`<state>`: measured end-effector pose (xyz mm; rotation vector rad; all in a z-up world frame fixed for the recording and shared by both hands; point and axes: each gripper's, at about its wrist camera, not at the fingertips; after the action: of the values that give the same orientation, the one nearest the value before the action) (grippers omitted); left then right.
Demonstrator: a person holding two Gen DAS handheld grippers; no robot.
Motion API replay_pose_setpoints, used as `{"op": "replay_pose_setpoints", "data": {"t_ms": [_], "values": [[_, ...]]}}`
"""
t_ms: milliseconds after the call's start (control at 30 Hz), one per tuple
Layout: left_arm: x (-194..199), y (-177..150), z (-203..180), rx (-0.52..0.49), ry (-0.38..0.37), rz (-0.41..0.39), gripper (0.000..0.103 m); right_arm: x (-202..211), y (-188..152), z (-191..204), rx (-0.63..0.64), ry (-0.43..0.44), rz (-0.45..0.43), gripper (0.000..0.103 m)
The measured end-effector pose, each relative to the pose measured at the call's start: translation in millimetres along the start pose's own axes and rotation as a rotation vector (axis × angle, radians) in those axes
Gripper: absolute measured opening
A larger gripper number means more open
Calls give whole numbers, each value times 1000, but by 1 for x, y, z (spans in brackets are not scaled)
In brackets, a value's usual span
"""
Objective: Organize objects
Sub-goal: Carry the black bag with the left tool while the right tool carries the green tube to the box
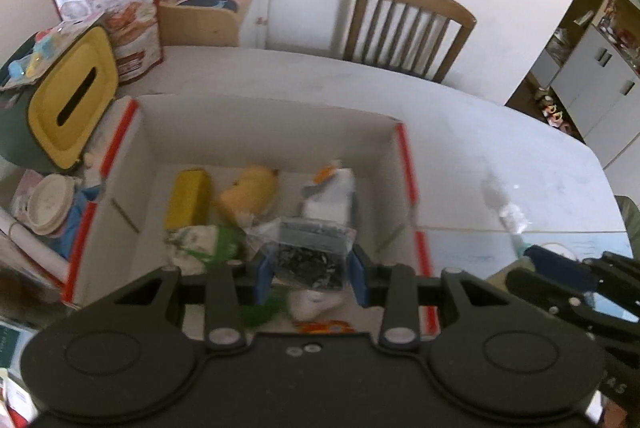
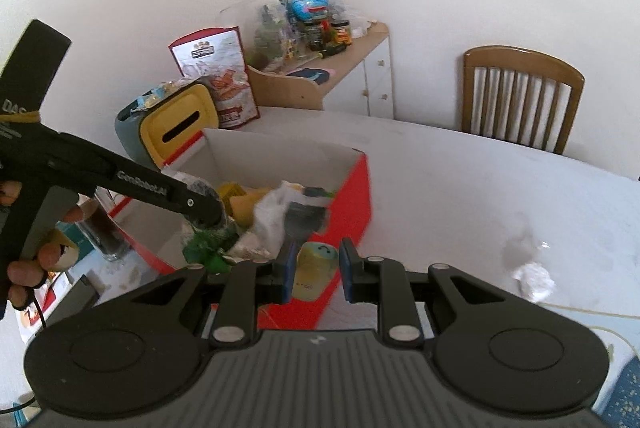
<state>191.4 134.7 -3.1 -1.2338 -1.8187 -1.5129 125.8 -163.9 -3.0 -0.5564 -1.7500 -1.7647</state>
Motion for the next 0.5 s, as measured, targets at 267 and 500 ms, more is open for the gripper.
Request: {"op": "replay_pose_setpoints", "data": {"t_ms": [267,500], "values": [[-13,10,44,2,48,27,38,-23,11,42,12,25,26,22],[-32,12,59,-45,52,79,38,-47,10,71,51,21,59,22]]}}
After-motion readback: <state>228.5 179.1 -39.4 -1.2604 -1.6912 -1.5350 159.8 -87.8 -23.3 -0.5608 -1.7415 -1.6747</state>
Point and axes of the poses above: each gripper's, at about its wrist camera, not at the fingertips, and x roughly against the way its jaws point, z to its left, y to its top, and after that the axes turned 11 degrees about -y, right-handed
